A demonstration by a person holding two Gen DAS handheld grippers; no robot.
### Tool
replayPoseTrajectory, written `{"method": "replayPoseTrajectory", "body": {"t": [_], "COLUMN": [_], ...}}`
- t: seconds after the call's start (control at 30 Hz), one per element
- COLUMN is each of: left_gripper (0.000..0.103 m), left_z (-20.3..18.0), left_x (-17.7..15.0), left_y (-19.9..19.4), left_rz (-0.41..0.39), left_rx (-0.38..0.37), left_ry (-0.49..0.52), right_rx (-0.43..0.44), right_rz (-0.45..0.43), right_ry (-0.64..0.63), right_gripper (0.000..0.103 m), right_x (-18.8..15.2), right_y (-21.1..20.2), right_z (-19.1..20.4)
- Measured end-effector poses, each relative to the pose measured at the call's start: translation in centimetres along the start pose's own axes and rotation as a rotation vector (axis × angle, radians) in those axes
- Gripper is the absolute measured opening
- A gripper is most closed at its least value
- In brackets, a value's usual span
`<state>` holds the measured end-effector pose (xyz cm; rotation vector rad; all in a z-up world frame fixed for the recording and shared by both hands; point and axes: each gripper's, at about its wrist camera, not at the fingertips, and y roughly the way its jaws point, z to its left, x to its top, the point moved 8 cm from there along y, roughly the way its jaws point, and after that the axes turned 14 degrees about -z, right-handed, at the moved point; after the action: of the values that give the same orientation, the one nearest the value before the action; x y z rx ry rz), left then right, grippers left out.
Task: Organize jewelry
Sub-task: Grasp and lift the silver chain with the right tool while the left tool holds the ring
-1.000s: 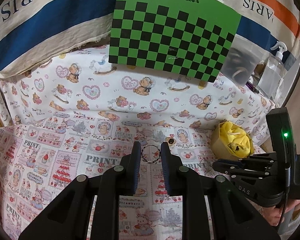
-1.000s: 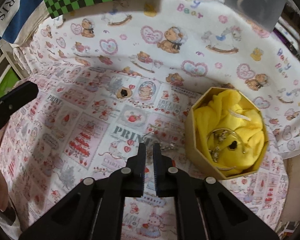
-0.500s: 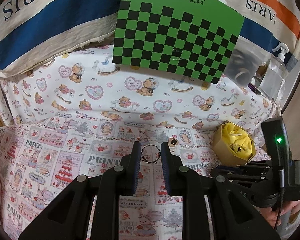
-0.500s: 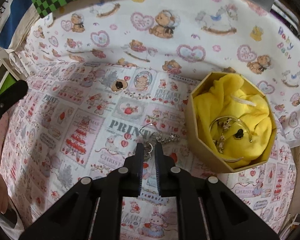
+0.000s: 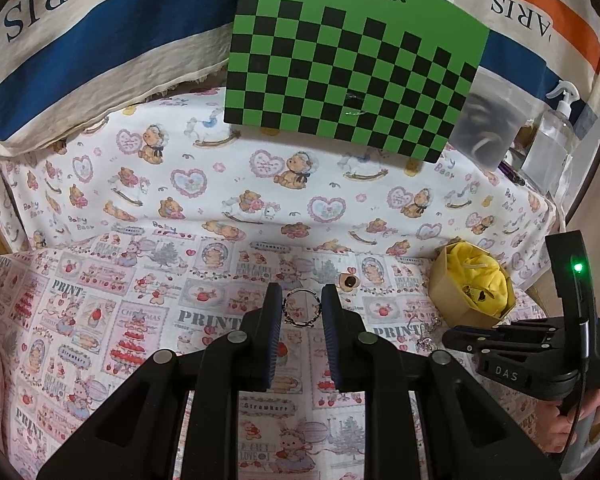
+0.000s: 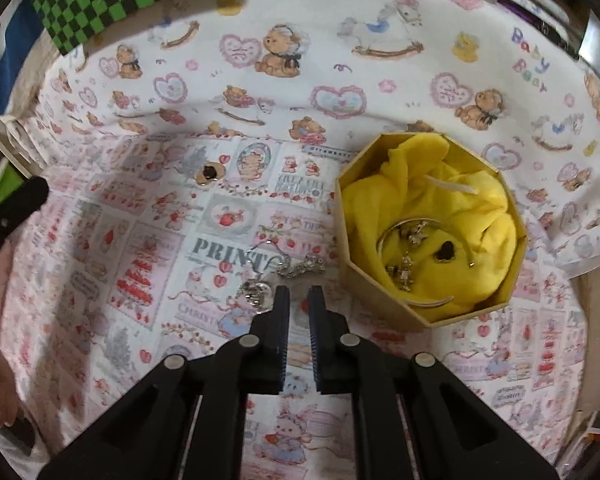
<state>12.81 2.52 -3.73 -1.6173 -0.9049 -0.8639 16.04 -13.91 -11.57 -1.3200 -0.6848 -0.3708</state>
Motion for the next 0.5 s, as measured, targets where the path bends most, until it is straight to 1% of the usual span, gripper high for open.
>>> {"method": "replayPoseTrajectory", "body": {"t": [0.17,0.37,0.4,0.5], "left_gripper": [0.019,0.019,0.019,0.019], "left_z": [0.1,0.6,0.8,1.1], "left_x": [-0.1,-0.4,-0.4,-0.5], "left_y": [0.2,0.7,0.8,0.9], "left_rz": [0.006,0.016,0.019,0.02], "left_rx": [0.003,0.018,0.021,0.032], "left_ry": [0.003,0.002,-0.002,-0.006], "right_rx": [0.024,0.027,0.018,-0.046], "right_rz": [0.026,0.009,0.02,0.036], "right_ry": [0.019,-0.018,-0.027,-0.047], "right_gripper": [0.009,0.009,0.009,0.009], "right_x": [-0.4,-0.2,-0.3,-0.4], "right_y": [0.9,0.8,1.1,1.5], "right_z": [0.4,1.3,1.5,1.1]}}
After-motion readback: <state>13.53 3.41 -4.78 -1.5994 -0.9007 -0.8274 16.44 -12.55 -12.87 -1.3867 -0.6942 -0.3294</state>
